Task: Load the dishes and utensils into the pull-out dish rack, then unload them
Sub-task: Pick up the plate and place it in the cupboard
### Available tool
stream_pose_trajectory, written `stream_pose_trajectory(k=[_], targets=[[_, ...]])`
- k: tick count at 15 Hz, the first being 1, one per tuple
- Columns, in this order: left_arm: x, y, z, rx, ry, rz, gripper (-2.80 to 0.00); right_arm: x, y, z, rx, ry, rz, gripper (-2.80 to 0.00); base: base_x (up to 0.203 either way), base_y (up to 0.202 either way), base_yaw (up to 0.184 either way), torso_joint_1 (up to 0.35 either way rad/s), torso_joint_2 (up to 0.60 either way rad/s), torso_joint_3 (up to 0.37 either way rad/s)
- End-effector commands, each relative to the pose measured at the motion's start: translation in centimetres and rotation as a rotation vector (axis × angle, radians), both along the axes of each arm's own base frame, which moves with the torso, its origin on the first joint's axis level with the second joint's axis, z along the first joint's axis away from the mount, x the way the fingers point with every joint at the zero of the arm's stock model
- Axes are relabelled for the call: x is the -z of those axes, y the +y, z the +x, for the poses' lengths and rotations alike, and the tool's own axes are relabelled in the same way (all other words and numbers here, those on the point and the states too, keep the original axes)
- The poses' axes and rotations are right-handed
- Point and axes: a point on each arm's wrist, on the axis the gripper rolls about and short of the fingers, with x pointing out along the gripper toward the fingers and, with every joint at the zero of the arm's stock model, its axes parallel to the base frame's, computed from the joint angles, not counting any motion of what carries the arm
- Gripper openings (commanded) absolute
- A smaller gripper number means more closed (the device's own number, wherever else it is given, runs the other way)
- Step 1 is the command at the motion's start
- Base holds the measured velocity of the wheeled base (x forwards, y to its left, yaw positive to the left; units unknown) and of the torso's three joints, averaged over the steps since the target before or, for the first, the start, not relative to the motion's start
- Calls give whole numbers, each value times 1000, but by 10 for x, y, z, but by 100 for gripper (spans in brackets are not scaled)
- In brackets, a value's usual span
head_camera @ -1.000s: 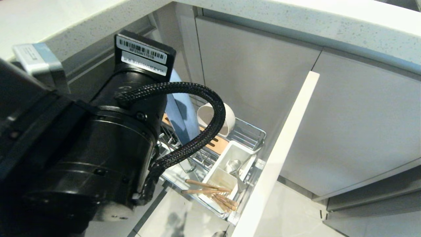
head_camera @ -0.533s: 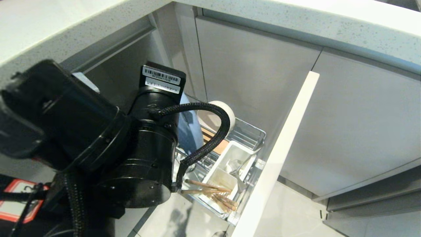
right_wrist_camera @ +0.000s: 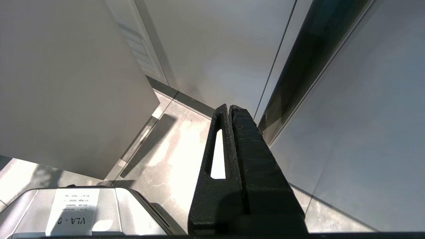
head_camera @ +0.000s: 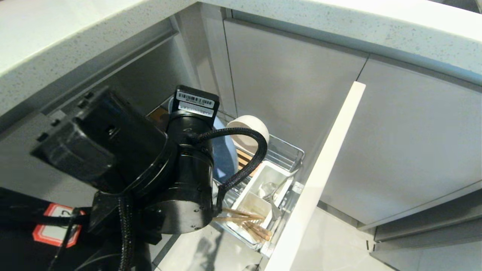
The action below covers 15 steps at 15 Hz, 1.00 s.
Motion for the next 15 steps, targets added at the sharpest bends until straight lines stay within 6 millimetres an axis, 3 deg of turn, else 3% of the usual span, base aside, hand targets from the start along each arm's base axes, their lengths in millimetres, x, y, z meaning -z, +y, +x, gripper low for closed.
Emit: stream_pose_trajectory(k=[1, 15], targets=[[3, 0, 6, -21, 5, -1, -280, 0, 0, 0, 0, -3, 0, -280, 0, 0, 0, 0, 0, 0], [30, -3, 27, -67, 78, 16, -280, 0, 0, 0, 0, -2, -1, -280, 0, 0, 0, 0, 0, 0]])
